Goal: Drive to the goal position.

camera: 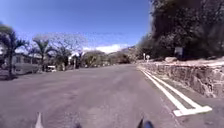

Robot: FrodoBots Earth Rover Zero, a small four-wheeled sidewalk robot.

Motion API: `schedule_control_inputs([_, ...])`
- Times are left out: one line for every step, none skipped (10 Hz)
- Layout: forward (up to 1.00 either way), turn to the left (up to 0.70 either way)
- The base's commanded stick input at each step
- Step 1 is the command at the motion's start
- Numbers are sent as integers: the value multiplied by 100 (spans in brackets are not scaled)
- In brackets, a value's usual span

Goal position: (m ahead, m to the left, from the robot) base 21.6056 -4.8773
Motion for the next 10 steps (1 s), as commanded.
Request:
schedule_control_inputs([50,-25])
schedule_control_inputs([50,-25])
schedule_control_inputs([50,-25])
schedule_control_inputs([50,-25])
schedule_control_inputs([50,-25])
schedule_control_inputs([50,-25])
schedule_control_inputs([50,-25])
schedule_control_inputs([50,-25])
schedule_control_inputs([50,-25])
schedule_control_inputs([50,-25])
